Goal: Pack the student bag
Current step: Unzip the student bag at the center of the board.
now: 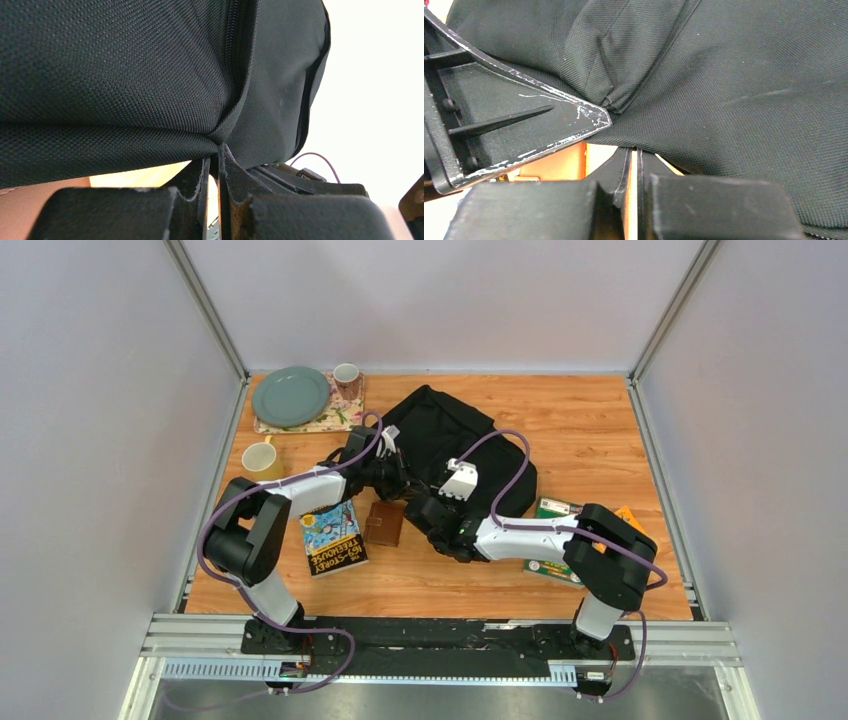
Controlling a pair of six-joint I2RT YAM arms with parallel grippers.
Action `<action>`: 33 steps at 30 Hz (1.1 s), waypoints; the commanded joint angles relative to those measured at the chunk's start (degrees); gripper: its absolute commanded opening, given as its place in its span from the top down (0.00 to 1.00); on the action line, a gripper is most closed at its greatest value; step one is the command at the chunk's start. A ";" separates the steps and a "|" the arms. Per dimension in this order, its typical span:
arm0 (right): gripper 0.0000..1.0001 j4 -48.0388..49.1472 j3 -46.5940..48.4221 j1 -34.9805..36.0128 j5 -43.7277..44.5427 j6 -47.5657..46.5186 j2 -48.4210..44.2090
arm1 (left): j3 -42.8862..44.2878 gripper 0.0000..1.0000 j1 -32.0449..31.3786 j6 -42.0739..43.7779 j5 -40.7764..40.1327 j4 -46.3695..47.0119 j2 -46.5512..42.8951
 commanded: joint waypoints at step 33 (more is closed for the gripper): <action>1.00 -3.31 -9.92 -17.00 -42.14 -13.76 -16.81 | 5.26 1.00 4.94 18.26 2.15 -13.74 -0.07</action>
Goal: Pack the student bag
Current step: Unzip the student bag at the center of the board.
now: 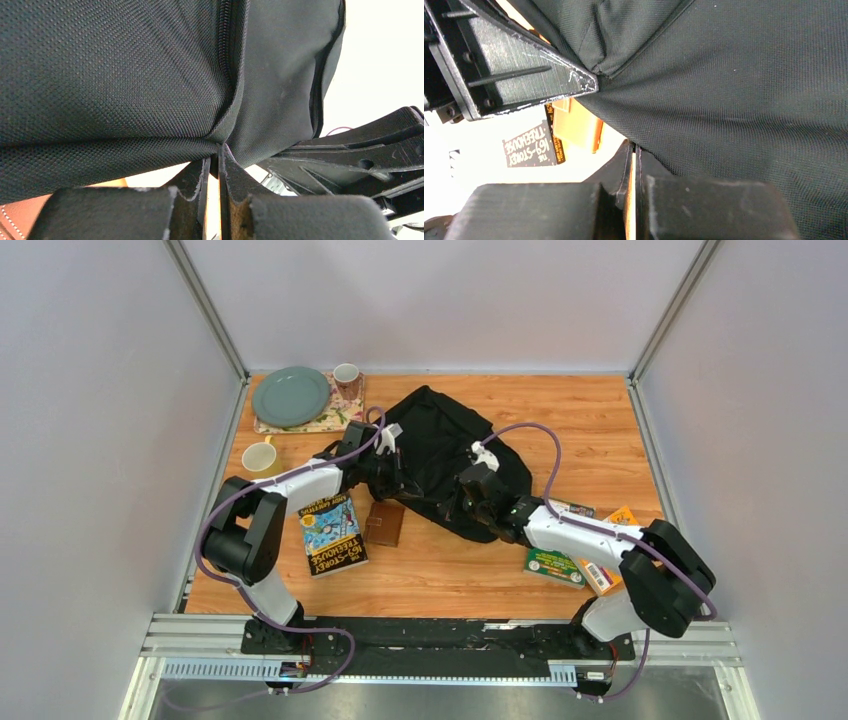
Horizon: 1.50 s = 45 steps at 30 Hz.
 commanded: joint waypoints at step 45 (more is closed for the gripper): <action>0.58 -4.44 5.00 9.05 14.16 15.71 9.61 | -4.39 1.00 2.39 -4.02 4.35 4.05 -4.33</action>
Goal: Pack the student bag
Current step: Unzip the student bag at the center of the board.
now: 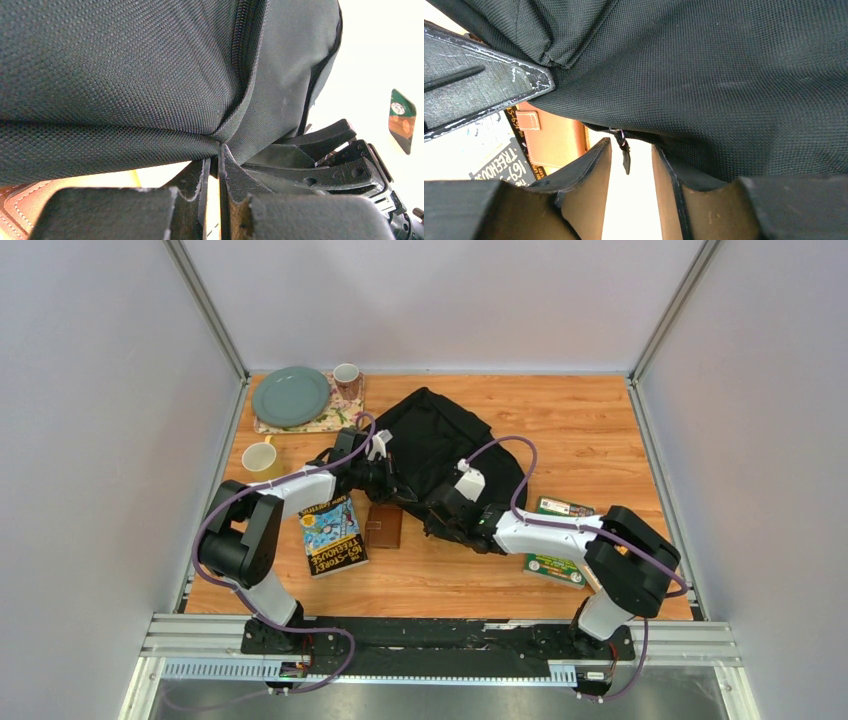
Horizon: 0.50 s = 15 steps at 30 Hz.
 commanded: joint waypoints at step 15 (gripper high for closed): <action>1.00 3.75 0.11 0.06 3.21 -2.58 -2.09 | 0.76 1.00 0.20 0.86 3.79 1.29 -1.42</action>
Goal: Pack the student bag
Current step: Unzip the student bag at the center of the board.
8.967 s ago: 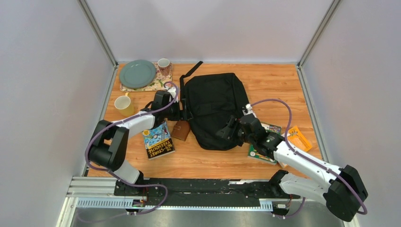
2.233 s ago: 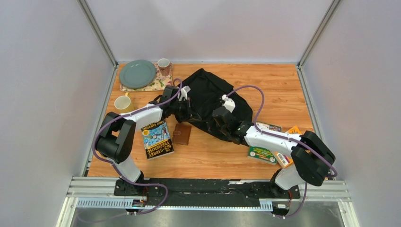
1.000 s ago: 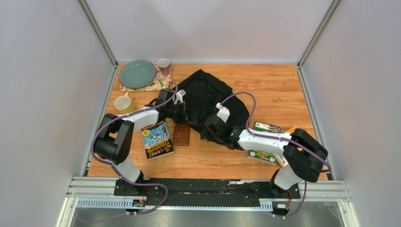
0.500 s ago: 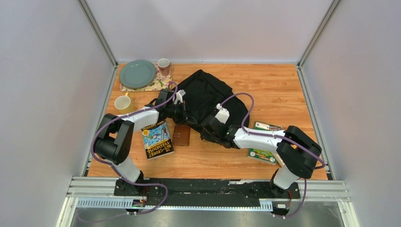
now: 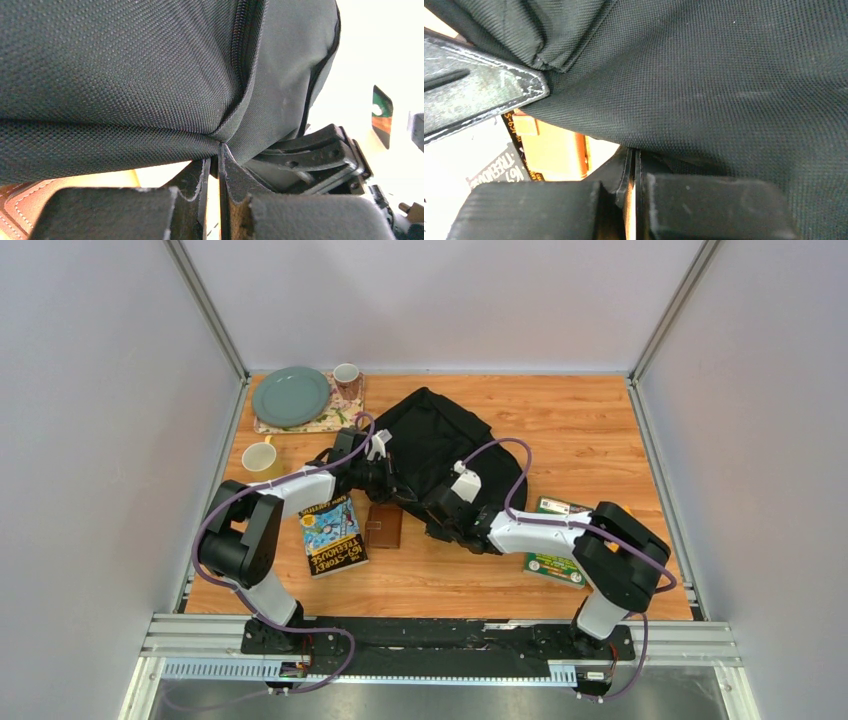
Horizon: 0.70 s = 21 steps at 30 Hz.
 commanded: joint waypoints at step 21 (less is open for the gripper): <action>1.00 -13.13 -1.02 -3.12 -10.59 -19.15 -17.68 | 18.03 1.00 6.41 20.81 -5.20 -14.87 8.95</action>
